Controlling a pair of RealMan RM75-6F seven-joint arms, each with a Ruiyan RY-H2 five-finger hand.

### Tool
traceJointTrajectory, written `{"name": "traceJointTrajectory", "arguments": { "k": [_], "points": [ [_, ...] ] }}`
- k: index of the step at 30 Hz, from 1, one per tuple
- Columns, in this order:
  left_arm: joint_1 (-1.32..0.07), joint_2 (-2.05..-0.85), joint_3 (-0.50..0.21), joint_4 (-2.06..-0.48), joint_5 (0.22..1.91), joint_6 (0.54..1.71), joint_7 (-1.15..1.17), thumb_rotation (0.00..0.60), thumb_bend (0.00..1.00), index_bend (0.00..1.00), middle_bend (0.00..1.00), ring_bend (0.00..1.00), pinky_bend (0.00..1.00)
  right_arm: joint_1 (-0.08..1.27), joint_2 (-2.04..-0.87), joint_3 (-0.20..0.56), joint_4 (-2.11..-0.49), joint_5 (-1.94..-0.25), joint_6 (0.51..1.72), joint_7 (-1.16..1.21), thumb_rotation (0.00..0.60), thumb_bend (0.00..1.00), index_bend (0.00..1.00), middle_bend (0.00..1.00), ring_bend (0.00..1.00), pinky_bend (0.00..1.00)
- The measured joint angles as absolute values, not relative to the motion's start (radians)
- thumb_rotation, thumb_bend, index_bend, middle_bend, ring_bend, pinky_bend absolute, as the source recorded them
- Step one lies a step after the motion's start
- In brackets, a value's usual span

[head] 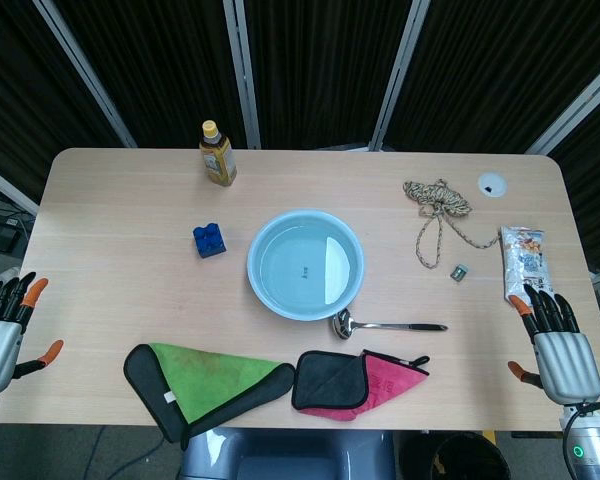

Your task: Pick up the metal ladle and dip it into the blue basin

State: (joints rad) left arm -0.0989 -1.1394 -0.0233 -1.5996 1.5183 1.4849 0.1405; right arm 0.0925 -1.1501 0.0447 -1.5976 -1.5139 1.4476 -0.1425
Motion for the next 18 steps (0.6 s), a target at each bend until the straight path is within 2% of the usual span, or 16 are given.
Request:
{"name": "traceJointTrajectory", "arguments": {
  "k": [11, 18],
  "points": [
    [-0.102, -1.14, -0.018, -1.591, 1.563, 1.504, 0.096, 0.492, 0.26, 0.0, 0.0, 0.0, 0.0, 0.082, -1.146, 0.031, -1.604, -1.541, 1.472, -0.151, 0.6, 0.03, 0.01, 0.0, 0.0, 0.0],
    [-0.107, -1.122, -0.009, -1.596, 1.57, 1.486, 0.06, 0.49, 0.25, 0.0, 0.0, 0.0, 0.0, 0.103, -1.146, 0.0, -1.607, -1.563, 1.398, -0.127, 0.6, 0.05, 0.22, 0.0, 0.0, 0.0]
  ]
}}
